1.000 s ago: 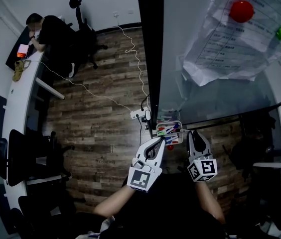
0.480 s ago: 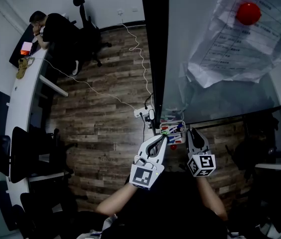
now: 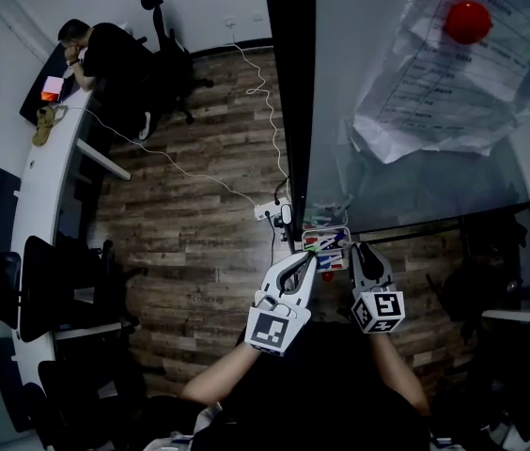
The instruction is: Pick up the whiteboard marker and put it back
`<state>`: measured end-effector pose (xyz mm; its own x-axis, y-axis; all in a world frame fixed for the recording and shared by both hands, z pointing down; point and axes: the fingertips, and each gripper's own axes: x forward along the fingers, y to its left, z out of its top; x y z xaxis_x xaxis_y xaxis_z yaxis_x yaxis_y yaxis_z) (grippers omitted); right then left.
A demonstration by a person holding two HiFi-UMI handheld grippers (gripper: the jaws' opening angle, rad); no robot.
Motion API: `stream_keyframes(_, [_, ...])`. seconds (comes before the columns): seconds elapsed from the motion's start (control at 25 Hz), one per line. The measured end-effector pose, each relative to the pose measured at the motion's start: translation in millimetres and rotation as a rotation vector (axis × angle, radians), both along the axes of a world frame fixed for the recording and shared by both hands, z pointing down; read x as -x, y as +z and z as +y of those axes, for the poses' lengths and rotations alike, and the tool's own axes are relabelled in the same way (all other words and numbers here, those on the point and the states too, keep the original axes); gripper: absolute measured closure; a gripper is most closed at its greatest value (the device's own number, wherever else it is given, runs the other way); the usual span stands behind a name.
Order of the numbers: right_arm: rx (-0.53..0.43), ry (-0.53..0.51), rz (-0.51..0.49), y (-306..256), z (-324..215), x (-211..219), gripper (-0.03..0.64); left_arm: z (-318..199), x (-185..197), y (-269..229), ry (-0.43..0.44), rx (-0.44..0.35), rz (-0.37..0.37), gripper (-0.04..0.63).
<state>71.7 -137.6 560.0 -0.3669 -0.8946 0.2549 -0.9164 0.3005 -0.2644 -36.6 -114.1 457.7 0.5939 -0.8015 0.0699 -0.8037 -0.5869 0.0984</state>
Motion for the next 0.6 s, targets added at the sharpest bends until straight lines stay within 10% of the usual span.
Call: stream_keyframes(0.6, [-0.012, -0.018, 0.012, -1.1, 0.7, -0.9, 0.537, 6.4, -5.1, 1.7, 0.012, 0.01, 0.005, 0.588])
